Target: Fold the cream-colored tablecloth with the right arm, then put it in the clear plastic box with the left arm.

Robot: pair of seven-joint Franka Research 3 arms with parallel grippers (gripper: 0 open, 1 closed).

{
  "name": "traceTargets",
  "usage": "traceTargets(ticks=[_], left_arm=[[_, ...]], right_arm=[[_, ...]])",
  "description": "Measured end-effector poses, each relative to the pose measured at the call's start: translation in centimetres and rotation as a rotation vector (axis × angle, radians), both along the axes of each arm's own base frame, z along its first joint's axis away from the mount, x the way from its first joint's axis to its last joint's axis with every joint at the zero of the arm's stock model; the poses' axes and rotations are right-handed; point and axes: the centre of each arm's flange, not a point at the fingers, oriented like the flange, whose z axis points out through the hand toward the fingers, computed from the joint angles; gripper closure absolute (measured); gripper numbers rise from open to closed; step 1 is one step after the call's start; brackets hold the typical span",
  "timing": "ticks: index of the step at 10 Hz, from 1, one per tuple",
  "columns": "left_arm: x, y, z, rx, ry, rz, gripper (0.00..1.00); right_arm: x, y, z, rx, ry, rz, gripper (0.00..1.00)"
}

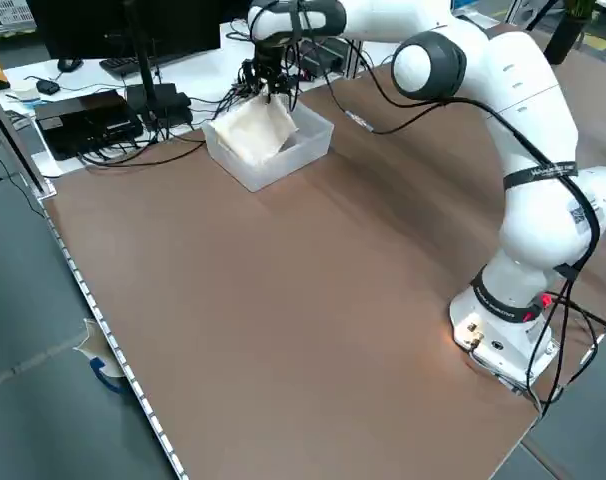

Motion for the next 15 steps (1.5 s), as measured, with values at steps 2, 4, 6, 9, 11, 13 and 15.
traceTargets(ticks=[2, 4, 6, 9, 11, 13, 15], left_arm=[[0.2, 0.1, 2.0, -0.022, -0.036, 0.092, 0.13], [0.0, 0.2, 5.2, -0.087, -0.074, 0.349, 0.0], [-1.5, -1.3, 8.9, -0.176, -0.065, 0.568, 0.0], [-7.2, -5.4, 15.7, -0.29, -0.016, 0.792, 0.0], [-12.8, -9.2, 20.2, -0.34, 0.022, 0.957, 0.0], [-18.8, -11.0, 24.3, -0.277, 0.071, 1.031, 0.0], [-22.5, -9.4, 27.6, -0.223, 0.104, 1.047, 0.0]], right_arm=[[0.0, 0.0, 0.0, 0.0, 0.0, 0.0, 0.0], [0.0, 0.0, 0.0, 0.0, 0.0, 0.0, 0.0], [0.0, 0.1, 0.0, 0.0, 0.001, 0.001, 0.0], [0.0, 0.1, 0.0, 0.0, -0.001, 0.002, 0.0], [0.0, 0.1, 0.0, 0.0, -0.004, 0.003, 0.0], [0.1, 0.3, 0.1, 0.0, -0.007, 0.006, 0.0], [0.1, 0.8, 0.1, -0.001, -0.007, 0.022, 0.0]])
